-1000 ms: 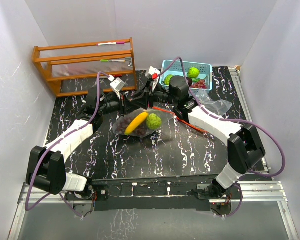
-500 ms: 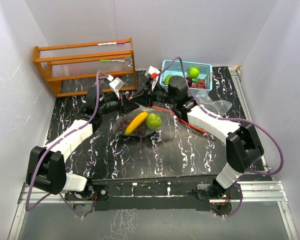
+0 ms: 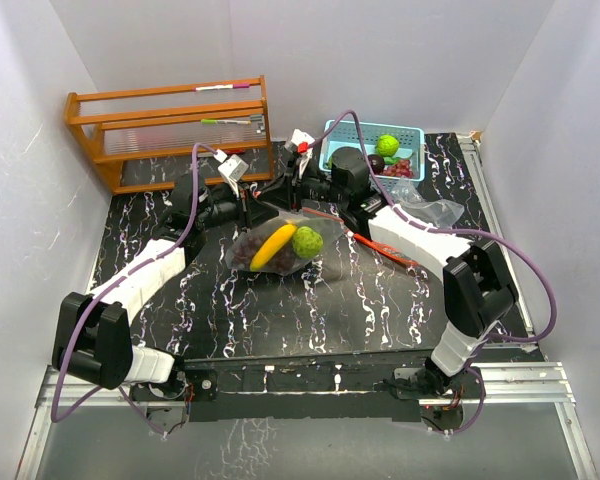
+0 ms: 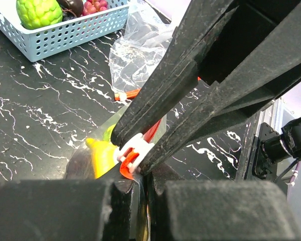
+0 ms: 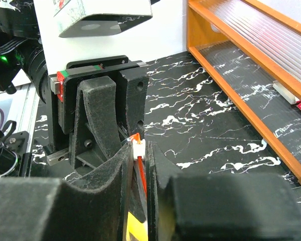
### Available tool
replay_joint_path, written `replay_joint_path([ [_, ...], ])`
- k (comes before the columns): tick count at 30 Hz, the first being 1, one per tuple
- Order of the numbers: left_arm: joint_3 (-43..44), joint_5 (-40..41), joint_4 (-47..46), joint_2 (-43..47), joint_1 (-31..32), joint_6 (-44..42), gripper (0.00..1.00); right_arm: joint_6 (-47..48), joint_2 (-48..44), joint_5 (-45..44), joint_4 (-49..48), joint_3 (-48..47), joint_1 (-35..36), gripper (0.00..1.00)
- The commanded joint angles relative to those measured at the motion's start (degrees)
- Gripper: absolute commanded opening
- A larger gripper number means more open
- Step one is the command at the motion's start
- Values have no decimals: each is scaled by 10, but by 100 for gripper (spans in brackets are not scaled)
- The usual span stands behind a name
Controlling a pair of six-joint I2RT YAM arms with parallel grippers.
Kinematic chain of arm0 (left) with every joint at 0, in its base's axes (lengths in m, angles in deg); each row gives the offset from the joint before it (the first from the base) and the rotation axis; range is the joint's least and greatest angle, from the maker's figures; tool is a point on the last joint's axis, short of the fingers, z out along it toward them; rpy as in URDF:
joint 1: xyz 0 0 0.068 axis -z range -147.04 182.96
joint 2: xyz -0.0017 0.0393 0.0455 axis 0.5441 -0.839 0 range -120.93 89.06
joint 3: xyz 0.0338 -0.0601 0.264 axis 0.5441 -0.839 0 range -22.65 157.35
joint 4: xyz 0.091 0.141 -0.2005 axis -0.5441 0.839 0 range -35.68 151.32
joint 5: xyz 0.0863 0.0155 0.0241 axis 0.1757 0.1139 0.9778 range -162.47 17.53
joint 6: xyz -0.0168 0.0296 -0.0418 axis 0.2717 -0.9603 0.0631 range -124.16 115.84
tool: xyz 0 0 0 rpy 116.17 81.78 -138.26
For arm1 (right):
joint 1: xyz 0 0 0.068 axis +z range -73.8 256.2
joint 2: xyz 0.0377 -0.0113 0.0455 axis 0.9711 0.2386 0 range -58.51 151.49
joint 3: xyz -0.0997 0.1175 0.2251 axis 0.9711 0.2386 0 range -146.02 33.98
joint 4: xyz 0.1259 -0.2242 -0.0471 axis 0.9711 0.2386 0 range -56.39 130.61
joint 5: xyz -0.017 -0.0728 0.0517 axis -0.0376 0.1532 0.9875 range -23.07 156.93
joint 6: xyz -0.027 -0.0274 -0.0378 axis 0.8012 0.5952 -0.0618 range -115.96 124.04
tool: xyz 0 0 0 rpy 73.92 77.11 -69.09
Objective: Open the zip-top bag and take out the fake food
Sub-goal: Unzip the zipper food storage bag at the center of the board.
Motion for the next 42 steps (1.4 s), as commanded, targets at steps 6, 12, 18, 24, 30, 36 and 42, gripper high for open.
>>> replay_joint_path([
  [6, 23, -22, -18, 17, 4, 4, 0, 12, -5, 20, -32, -27, 0, 7],
  [12, 16, -14, -44, 25, 4, 19, 0, 18, -24, 19, -24, 9, -18, 7],
  [18, 23, 1, -42, 32, 0, 23, 0, 9, -42, 28, -23, 41, -40, 7],
  [24, 36, 7, -43, 20, -3, 32, 0, 18, -66, 19, -1, 65, -49, 7],
  [30, 38, 68, -31, 27, -17, 43, 0, 50, -103, -39, 64, 96, -51, 7],
  [36, 29, 145, -51, -4, -60, 128, 0, 40, -159, -114, 75, 166, -51, 7],
  [42, 49, 138, -109, -77, -129, 212, 0, 27, -237, -143, 94, 235, -52, 7],
])
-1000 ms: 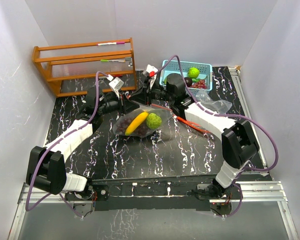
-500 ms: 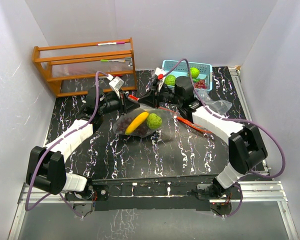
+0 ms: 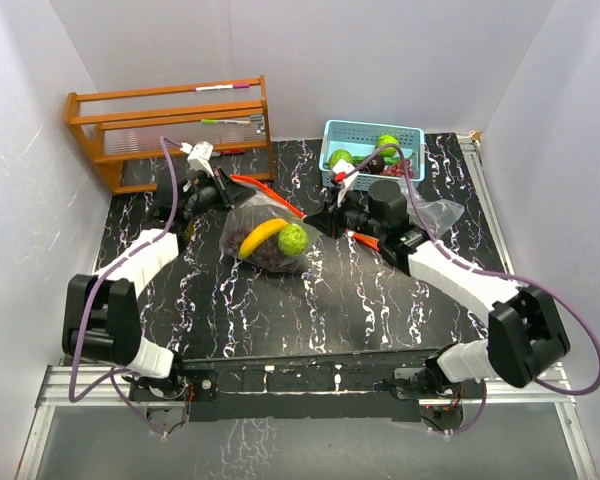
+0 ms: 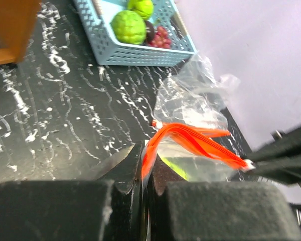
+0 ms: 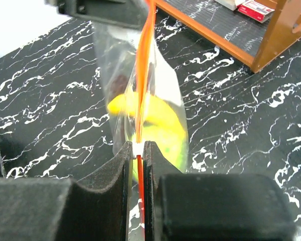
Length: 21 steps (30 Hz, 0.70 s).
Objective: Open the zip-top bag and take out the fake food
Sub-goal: Unzip the zipper food storage bag at the center of the board, then open the zipper of the food storage bag at the center of the board.
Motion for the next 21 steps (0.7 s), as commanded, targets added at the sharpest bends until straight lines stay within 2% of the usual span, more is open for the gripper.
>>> replay_joint_path([
  [1, 46, 49, -71, -45, -56, 70, 0, -12, -75, -31, 14, 39, -3, 7],
  [6, 77, 53, -80, -75, -63, 78, 0, -17, -129, -49, 41, 78, -3, 7],
  [12, 82, 14, -124, -93, -62, 98, 0, -16, -152, -44, 58, 92, -3, 8],
  [13, 76, 7, -140, -93, -60, 105, 0, -16, -149, -32, 56, 87, -2, 11],
  [16, 58, -28, -175, -93, -47, 97, 0, -20, -138, -9, 34, 66, -3, 37],
  [17, 56, -41, -172, -92, -37, 86, 0, -18, -133, -9, 29, 53, -3, 42],
  [21, 43, -70, -158, -89, 11, 37, 0, -2, -103, -41, 22, -14, -3, 47],
])
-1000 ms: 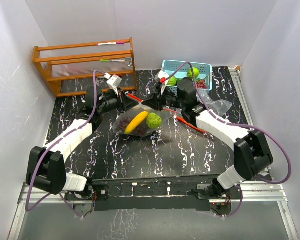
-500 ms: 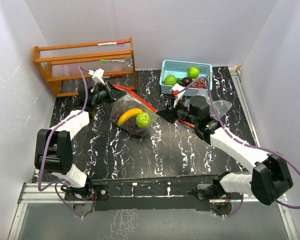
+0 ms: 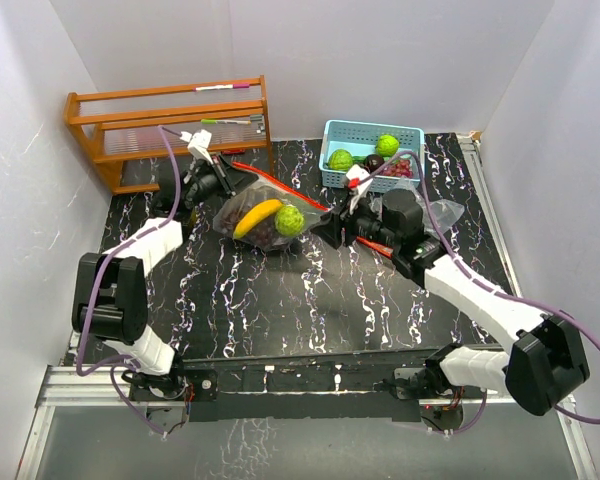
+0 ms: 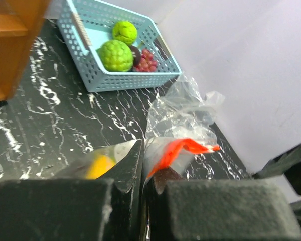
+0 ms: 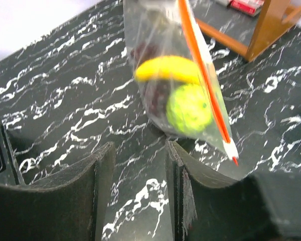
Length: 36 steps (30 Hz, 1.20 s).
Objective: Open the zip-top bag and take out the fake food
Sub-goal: Open the zipper of the food storage bag at the center of the board.
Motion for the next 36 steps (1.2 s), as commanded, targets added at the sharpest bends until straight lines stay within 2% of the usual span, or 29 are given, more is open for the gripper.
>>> replay_joint_path([
  [1, -11, -35, -47, 9, 53, -44, 0, 11, 28, -18, -29, -99, -2, 47],
  [8, -5, -67, -64, -13, 80, -44, 0, 33, 103, -50, -34, -158, -2, 46],
  [13, -6, -66, -70, -10, 80, -42, 0, 51, 143, -66, -33, -178, -2, 40],
  [21, -1, -59, -48, -8, 80, -58, 0, 54, 162, -61, -35, -159, -2, 40],
  [36, -36, -88, -140, 21, 80, -26, 0, 74, 188, -114, -25, -174, -6, 40],
])
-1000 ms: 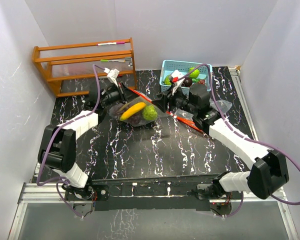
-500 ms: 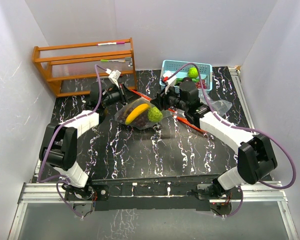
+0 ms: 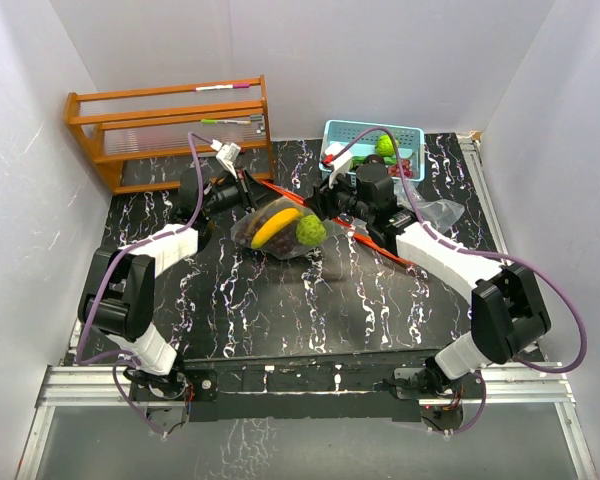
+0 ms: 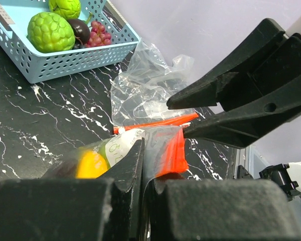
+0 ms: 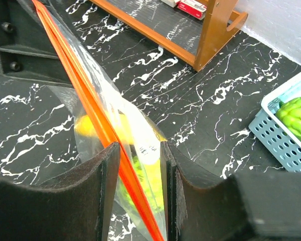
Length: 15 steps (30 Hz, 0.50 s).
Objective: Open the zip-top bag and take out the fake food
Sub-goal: Open the zipper of the food storage bag at the center of the board.
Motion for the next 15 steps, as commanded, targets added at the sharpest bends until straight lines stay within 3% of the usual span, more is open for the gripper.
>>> replay_joint_path([
  [1, -6, -31, -59, 45, 1, 7, 0, 17, 10, -24, -19, -27, -5, 40],
  [7, -9, -54, -85, 52, 2, 16, 0, 18, 21, -8, -14, -34, -5, 33],
  [12, 0, -30, -46, 50, 4, 2, 0, 4, 22, 71, -19, -36, -5, 25],
  [15, 3, 6, 2, 53, 5, -20, 0, -10, 12, 87, -28, -34, -5, 9],
])
